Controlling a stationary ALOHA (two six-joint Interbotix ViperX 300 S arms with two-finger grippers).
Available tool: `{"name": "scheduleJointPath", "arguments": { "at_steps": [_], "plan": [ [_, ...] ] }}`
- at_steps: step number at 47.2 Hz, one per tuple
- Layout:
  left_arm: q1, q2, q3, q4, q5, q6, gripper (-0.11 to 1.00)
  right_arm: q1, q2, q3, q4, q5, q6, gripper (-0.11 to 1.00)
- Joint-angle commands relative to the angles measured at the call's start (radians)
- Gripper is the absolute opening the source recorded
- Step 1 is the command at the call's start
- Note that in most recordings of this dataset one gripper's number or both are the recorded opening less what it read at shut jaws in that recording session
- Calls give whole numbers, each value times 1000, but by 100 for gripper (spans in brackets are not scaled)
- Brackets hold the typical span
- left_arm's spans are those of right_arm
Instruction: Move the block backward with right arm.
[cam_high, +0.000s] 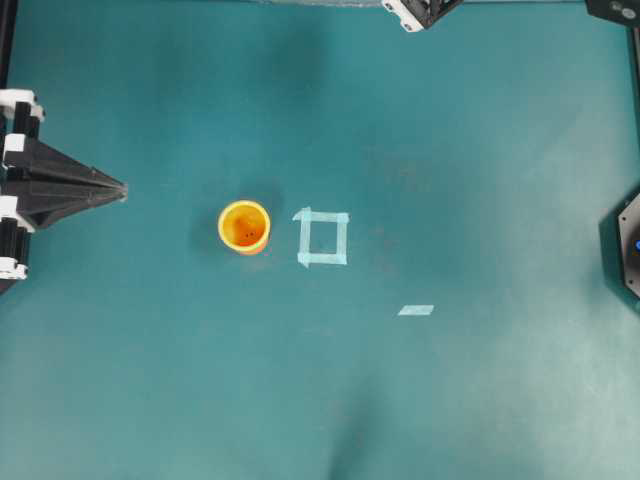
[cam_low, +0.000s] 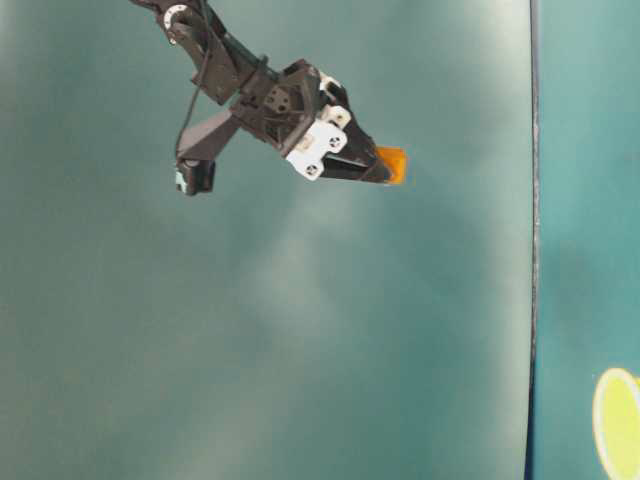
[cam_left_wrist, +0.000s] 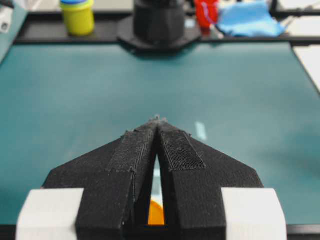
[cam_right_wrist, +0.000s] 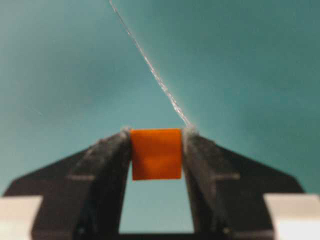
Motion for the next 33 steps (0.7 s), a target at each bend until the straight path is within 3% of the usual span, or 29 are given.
{"name": "scheduleJointPath", "arguments": {
  "at_steps": [1, 33],
  "plan": [
    [0, 3, -31, 3, -5, 3, 0, -3, -9, -26, 3, -6, 2, 41],
    [-2, 3, -32, 3, -5, 3, 0, -6, -9, -21, 15, -8, 2, 41]
  ]
}}
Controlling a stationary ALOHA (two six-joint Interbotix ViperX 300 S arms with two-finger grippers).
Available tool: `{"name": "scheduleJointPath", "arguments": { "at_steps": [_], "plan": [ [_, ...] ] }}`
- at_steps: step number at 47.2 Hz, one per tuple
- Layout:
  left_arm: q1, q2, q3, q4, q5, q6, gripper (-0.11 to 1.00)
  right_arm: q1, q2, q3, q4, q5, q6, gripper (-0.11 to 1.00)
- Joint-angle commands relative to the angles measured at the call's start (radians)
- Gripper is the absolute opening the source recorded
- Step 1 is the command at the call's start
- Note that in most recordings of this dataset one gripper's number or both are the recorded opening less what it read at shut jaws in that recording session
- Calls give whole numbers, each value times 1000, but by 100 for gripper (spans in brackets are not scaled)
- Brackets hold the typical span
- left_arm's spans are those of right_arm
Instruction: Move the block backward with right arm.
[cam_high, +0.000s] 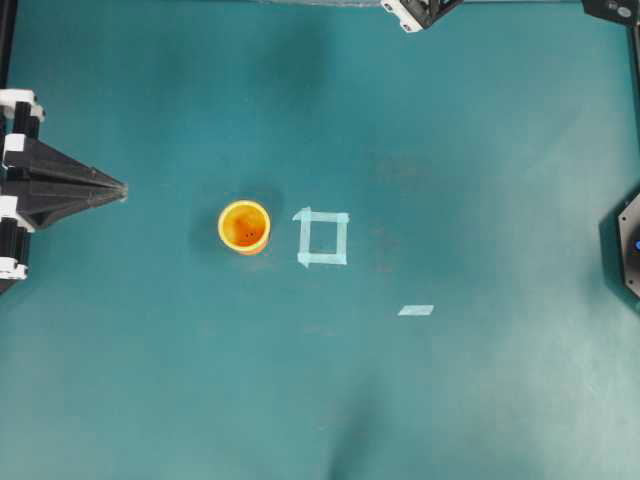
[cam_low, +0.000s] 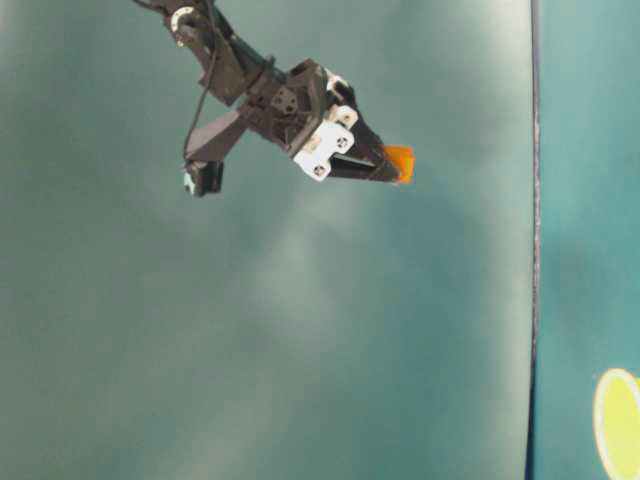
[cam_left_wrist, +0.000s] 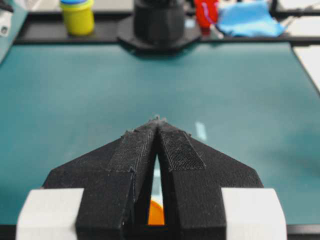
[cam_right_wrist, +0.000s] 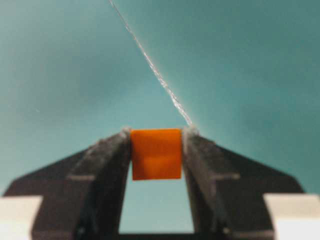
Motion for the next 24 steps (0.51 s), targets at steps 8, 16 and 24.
{"name": "scheduleJointPath", "arguments": {
  "at_steps": [8, 16, 24],
  "plan": [
    [-2, 3, -32, 3, -5, 0, 0, -3, -15, -21, 2, -6, 0, 41],
    [-2, 3, -32, 2, -5, 0, 0, -3, -15, -21, 3, -3, 0, 41],
    [0, 3, -34, 3, -5, 0, 0, -3, -15, -20, 3, -3, 0, 41]
  ]
}}
